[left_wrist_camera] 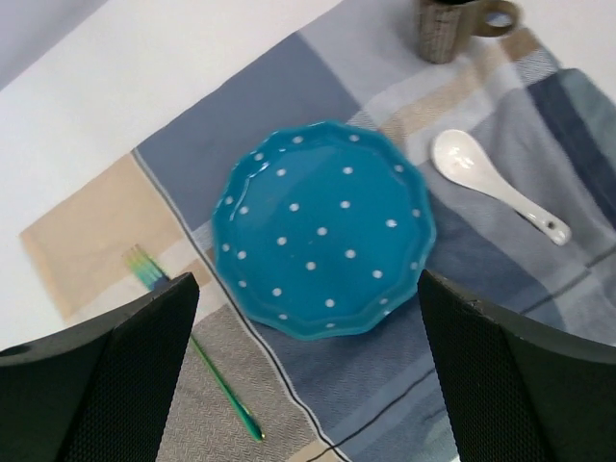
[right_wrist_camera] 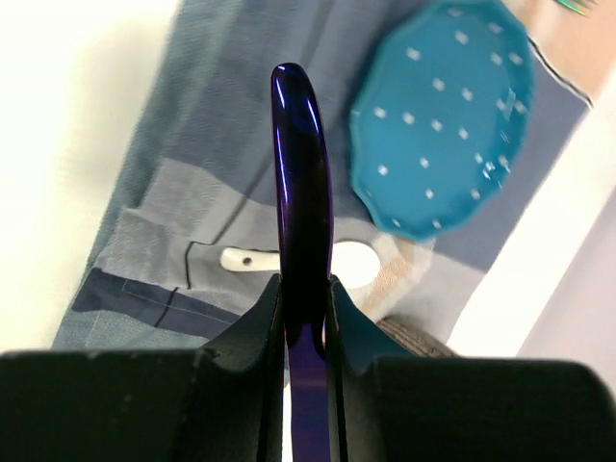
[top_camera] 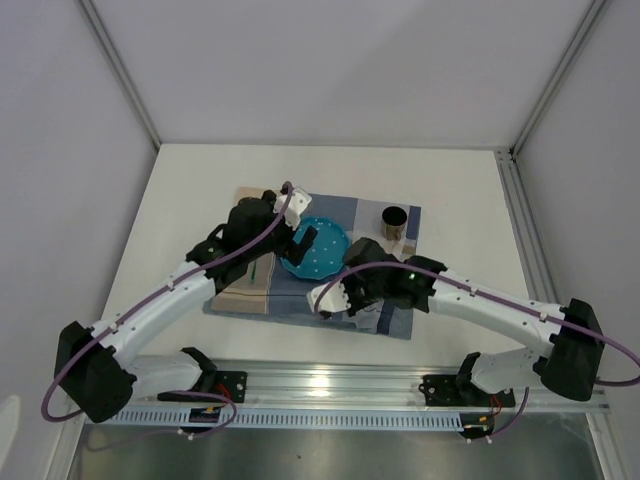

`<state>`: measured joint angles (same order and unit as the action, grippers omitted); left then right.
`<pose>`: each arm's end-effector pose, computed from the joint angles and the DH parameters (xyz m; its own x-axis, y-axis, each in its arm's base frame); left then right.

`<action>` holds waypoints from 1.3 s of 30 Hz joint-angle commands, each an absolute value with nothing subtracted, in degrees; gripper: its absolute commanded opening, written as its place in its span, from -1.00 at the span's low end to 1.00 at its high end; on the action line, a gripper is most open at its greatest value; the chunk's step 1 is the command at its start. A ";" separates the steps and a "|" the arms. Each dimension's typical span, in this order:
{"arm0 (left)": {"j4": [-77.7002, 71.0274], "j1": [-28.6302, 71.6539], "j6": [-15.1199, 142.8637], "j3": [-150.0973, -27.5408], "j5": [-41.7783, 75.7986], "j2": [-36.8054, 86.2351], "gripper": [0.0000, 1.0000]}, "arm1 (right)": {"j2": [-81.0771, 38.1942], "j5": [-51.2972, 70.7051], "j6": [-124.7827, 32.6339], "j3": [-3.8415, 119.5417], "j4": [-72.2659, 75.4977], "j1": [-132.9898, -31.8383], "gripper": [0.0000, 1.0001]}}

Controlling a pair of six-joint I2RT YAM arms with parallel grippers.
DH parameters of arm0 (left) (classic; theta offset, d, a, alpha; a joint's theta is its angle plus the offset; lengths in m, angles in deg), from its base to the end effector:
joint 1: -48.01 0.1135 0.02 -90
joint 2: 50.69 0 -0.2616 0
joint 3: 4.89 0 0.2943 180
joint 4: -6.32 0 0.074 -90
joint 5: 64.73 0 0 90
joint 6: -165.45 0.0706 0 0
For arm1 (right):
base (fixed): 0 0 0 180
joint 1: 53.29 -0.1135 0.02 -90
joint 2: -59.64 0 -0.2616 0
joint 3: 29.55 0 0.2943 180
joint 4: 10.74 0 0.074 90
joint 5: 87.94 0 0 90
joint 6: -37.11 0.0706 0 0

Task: Set the dinner table for one person
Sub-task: Place the knife on the napkin.

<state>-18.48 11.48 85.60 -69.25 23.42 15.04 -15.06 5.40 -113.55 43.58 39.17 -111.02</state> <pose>0.2690 -0.2021 0.2812 -0.2399 0.3969 -0.8860 0.6710 0.7273 0.1441 0.1755 0.2856 0.2447 0.5480 -0.7620 -0.3449 -0.7872 -0.3306 -0.5206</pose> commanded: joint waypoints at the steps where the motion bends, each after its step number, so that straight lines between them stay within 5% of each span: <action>1: -20.02 15.56 81.99 -75.43 29.84 18.99 0.99 | -16.81 0.76 -122.30 42.51 39.16 -112.96 -1.00; 7: -17.67 16.81 75.89 -77.12 38.19 20.59 0.99 | -23.32 0.04 -129.17 39.96 37.41 -112.35 -1.00; 27: -21.17 14.17 65.26 -77.38 28.09 14.71 0.99 | -46.26 5.49 -145.97 59.82 30.46 -100.66 -1.00; 39: -20.91 13.91 65.17 -73.52 28.96 9.43 0.99 | -44.96 5.23 -140.34 58.24 32.84 -104.00 -1.00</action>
<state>-21.91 14.25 66.37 -74.54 29.13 11.35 -47.21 4.61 -141.38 56.87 33.12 -103.81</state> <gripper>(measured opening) 0.993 0.170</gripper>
